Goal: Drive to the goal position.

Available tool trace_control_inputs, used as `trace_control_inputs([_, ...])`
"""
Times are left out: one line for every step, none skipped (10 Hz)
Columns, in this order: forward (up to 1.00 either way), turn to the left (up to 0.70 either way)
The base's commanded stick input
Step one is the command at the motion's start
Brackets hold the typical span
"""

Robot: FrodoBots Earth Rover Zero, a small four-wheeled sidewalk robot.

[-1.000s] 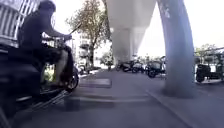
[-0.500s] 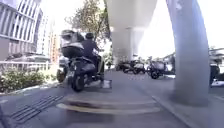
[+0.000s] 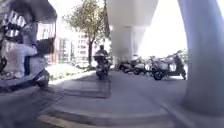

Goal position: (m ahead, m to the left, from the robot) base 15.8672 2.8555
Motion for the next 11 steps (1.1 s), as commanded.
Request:
trace_control_inputs([0.7,0.0])
trace_control_inputs([0.7,0.0])
trace_control_inputs([0.7,0.0])
trace_control_inputs([0.7,0.0])
trace_control_inputs([0.7,-0.1])
trace_control_inputs([0.7,-0.14])
trace_control_inputs([0.7,-0.07])
trace_control_inputs([0.7,0.0])
trace_control_inputs([0.7,0.0])
trace_control_inputs([0.7,0.0])
trace_control_inputs([0.7,0.0])
